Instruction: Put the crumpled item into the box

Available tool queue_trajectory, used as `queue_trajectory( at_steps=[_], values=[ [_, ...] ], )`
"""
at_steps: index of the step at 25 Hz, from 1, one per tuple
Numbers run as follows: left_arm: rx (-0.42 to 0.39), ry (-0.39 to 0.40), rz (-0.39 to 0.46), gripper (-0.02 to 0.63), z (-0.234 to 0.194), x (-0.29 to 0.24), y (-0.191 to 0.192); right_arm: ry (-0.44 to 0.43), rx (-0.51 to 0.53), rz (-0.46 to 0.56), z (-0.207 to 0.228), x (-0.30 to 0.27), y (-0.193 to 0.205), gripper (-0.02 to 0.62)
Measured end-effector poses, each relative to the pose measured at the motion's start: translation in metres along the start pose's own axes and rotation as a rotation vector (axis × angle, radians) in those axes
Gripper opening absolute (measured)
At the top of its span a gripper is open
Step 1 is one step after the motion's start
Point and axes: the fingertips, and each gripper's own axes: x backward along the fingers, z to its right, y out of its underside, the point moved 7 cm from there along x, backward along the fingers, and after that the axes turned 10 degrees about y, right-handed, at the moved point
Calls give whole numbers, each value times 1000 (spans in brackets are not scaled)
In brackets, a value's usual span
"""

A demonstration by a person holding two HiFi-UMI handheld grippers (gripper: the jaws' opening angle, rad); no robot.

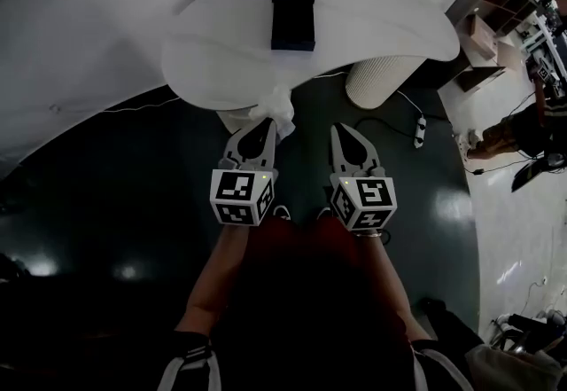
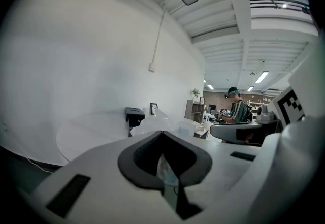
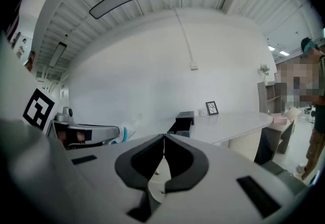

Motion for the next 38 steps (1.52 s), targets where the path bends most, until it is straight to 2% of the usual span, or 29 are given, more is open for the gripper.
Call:
queue_trajectory(
  at_steps=[14,38],
  values=[
    [-22,19,-17,23,-5,-33,-7,27,-45,0,20,-20,-6,15],
    [-13,-61,-60,23,-64,-152,-33,-23,-83,-8,75,-147,-40,15]
  ],
)
